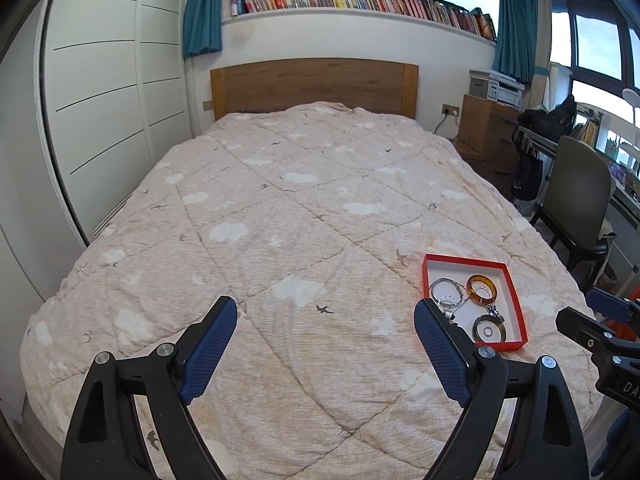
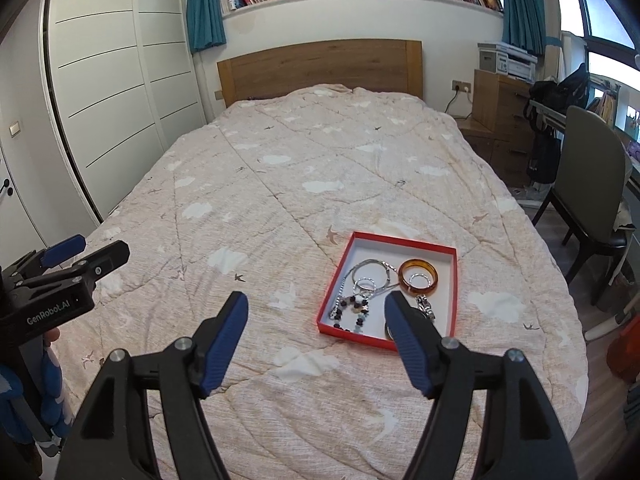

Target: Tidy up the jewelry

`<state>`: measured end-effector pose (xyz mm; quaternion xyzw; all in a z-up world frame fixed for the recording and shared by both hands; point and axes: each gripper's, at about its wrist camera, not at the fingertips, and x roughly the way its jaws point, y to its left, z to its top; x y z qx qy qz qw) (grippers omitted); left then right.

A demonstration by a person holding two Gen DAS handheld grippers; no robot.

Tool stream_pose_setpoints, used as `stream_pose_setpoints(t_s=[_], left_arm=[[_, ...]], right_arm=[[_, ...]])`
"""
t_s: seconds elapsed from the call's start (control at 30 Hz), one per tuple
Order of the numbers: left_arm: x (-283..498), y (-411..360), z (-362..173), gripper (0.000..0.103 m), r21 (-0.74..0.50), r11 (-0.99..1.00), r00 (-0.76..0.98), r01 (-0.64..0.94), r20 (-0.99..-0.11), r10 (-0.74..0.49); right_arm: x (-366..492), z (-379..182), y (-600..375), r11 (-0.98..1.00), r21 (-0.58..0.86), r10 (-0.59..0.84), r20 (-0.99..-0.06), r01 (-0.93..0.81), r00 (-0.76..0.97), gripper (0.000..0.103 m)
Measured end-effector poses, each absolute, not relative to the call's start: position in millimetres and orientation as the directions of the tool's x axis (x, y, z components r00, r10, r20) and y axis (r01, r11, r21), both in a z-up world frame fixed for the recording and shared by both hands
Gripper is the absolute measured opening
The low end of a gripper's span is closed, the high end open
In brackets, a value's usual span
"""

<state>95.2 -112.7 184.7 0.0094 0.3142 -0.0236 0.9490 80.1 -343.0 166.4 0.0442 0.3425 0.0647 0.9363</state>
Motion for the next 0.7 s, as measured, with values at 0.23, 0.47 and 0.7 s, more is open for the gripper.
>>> stream_pose_setpoints(t_s=[0.23,0.47,0.7], left_arm=[[64,-91,194,0.093,-0.001,1.0,0.824,0.025,-0.566,-0.021],[43,-70,203,0.098,-0.013,1.0,0.841,-0.002,-0.541,-0.005],[26,-55,200,0.1,-0.024,0.999,0.845,-0.021,-0.535,0.005]], right_arm=[[52,174,-325,0.99,0.113,0.133,-0.614,-0.08,0.778,0.07],[34,184,-313,0.99,0.102,0.138,-0.591,-0.096,0.795,0.07],[22,185,-307,0.991,0.092,0.131,-0.582,-0.095,0.803,0.07]])
